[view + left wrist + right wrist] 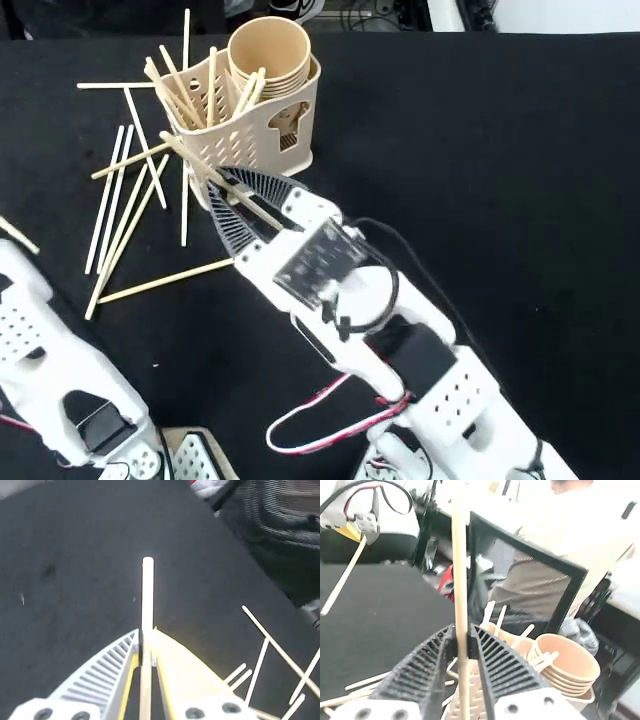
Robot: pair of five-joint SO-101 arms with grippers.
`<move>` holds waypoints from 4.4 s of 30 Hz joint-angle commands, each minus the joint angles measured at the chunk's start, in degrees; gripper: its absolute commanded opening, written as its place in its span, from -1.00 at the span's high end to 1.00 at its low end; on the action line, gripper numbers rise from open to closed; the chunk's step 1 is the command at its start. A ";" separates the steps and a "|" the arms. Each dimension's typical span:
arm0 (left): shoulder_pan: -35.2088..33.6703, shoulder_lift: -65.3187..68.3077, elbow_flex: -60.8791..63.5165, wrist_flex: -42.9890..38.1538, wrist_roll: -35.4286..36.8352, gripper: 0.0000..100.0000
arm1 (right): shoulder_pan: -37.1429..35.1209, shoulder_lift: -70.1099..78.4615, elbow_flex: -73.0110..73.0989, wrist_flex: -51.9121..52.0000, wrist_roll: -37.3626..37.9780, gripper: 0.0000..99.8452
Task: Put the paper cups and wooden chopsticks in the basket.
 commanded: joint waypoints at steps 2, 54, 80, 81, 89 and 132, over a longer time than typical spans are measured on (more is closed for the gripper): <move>1.80 -10.46 9.98 0.35 -3.25 0.94 | 2.99 -2.86 0.31 -7.91 0.26 0.97; 34.68 -106.99 142.37 -109.54 -1.32 0.94 | 12.84 32.66 21.93 -96.18 -23.38 0.98; 41.45 -83.60 124.70 -115.87 2.81 0.94 | 7.30 39.87 23.52 -100.92 -22.59 0.98; 41.45 -81.93 124.35 -115.78 2.73 0.94 | 7.21 39.87 24.04 -101.36 -21.71 0.98; 41.54 -73.32 124.79 -116.22 2.11 0.94 | 5.27 39.87 28.00 -106.99 -19.52 0.98; 42.33 -69.71 129.54 -114.02 3.43 0.62 | 3.52 39.87 24.31 -109.10 -7.82 0.98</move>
